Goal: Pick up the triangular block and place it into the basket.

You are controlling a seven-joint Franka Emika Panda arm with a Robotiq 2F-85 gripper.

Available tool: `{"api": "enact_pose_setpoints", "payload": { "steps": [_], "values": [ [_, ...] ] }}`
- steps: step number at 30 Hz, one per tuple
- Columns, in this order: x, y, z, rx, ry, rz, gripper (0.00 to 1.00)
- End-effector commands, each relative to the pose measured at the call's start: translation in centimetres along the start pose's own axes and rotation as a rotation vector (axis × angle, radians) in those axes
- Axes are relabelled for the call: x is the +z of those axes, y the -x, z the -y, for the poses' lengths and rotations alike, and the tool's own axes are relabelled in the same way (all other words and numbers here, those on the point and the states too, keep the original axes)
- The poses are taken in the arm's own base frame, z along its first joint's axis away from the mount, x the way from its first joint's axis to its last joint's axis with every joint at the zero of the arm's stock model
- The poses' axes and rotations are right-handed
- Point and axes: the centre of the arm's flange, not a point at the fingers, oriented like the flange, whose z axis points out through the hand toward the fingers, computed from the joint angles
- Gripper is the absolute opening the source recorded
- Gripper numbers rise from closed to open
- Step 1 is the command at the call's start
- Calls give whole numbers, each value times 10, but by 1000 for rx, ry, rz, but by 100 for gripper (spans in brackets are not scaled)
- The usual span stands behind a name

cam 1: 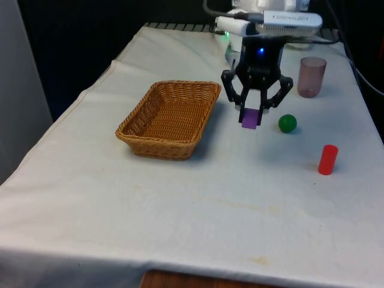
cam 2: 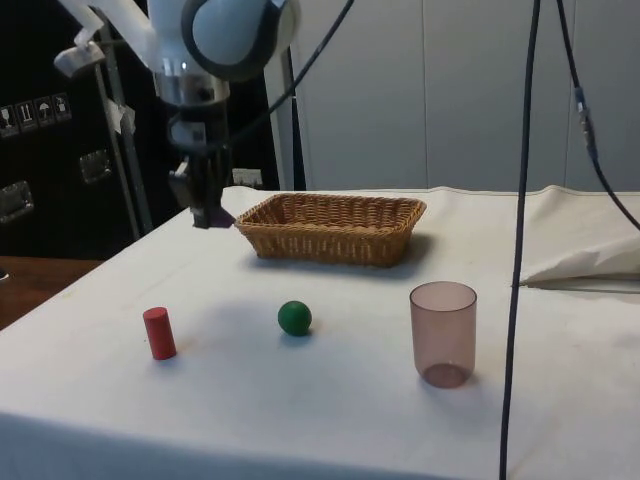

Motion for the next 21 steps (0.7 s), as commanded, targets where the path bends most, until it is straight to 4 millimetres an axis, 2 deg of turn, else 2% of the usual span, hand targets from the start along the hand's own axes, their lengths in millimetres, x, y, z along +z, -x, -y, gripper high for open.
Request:
{"api": "enact_pose_setpoints", "payload": {
  "steps": [1,7,9,13,21],
  "values": [
    [-8,0,-2,-1,2,0,34],
    [-34,-3,-6,1,-2,-5,34],
    [-31,-3,-5,4,-5,-7,34],
    [-50,-4,-8,4,-5,-6,34],
    [-51,-5,-8,4,-7,-5,34]
  ]
}}
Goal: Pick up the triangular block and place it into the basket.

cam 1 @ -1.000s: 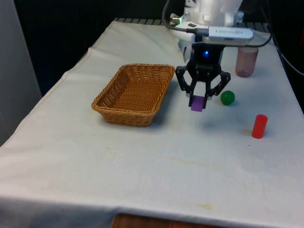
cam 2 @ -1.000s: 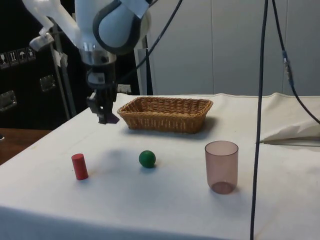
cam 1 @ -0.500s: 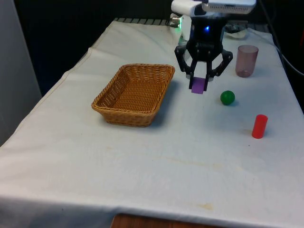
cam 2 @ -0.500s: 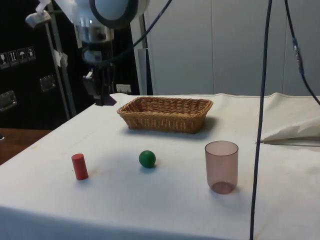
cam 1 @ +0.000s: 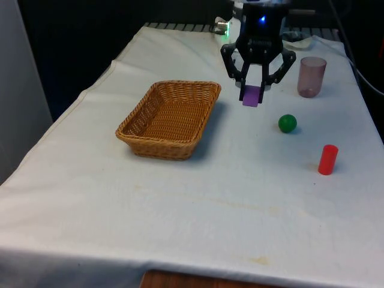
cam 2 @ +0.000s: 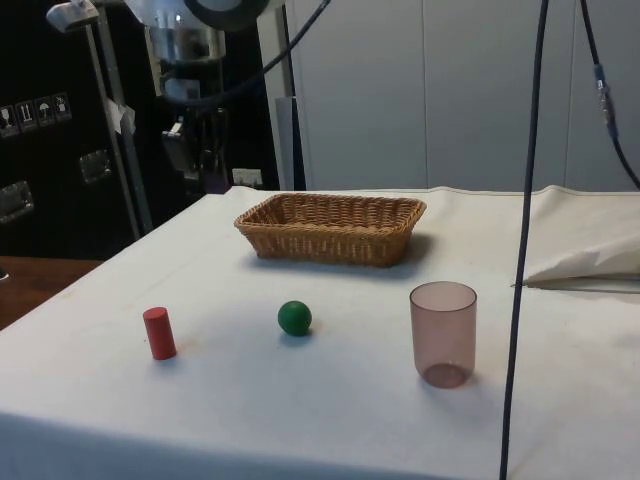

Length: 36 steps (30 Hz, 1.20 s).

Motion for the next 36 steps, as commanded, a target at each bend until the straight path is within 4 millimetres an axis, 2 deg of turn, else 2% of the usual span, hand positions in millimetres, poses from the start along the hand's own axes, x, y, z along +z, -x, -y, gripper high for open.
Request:
{"api": "enact_pose_setpoints", "payload": {
  "steps": [1,7,11,12,28,30,32,36],
  "values": [
    [0,-1,0,-1,1,0,34],
    [1,0,-3,1,1,0,34],
    [1,3,-15,7,5,3,34],
    [2,1,-12,9,9,5,34],
    [12,20,-67,14,31,20,34],
    [14,19,-66,15,39,29,34],
    [14,27,-79,14,37,25,34],
    [14,38,-88,12,40,31,34]
  ]
}}
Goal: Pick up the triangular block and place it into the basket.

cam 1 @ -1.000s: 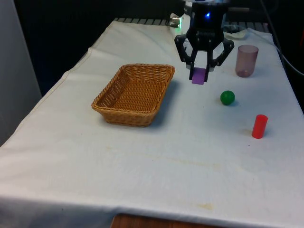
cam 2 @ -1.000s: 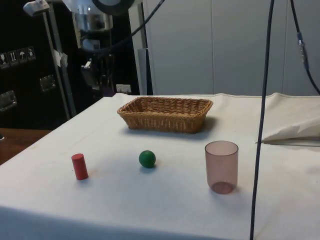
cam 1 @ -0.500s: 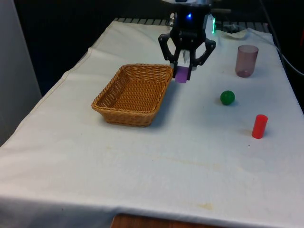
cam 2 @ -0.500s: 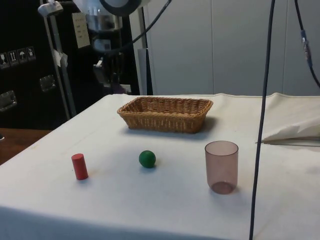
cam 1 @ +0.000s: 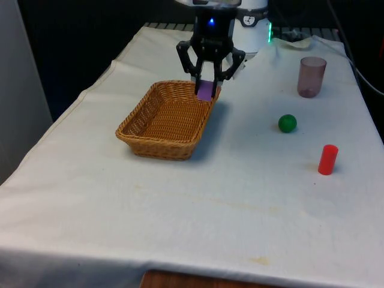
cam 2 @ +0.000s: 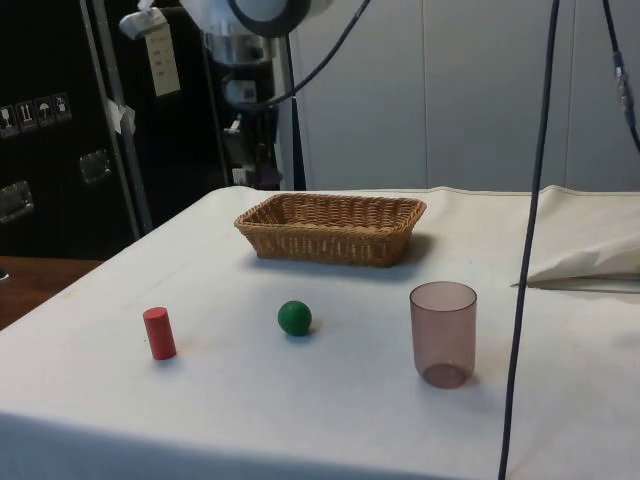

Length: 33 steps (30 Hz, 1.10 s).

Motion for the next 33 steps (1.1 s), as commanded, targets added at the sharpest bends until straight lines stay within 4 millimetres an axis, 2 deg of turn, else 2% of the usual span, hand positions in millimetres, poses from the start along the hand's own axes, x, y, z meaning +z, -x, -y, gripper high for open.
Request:
{"api": "enact_pose_setpoints", "payload": {
  "steps": [1,2,4,10,15,28,33],
  "values": [
    [-2,7,-4,-3,-4,-8,34],
    [0,3,-2,0,-1,1,34],
    [-2,16,-10,-3,-5,-3,34],
    [-1,37,-22,-9,-10,7,34],
    [4,48,-31,-13,-14,10,34],
    [52,60,-69,-14,7,-12,34],
    [66,61,-78,-19,15,-16,34]
  ]
}}
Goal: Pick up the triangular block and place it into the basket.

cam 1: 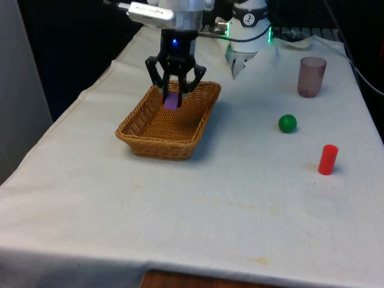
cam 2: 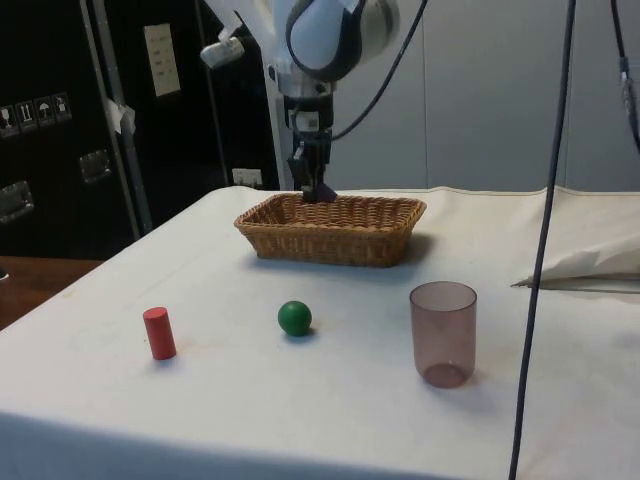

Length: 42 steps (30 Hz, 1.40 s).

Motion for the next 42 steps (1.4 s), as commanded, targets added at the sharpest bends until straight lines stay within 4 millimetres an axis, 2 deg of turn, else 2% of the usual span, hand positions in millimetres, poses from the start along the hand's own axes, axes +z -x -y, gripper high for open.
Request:
{"api": "enact_pose_setpoints", "payload": {
  "steps": [1,6,22,42],
  "values": [
    [6,0,-4,-4,-5,-12,34],
    [24,2,-7,-10,10,-21,34],
    [55,-8,-1,-8,54,-43,34],
    [56,-9,-1,-7,56,-48,34]
  ]
}}
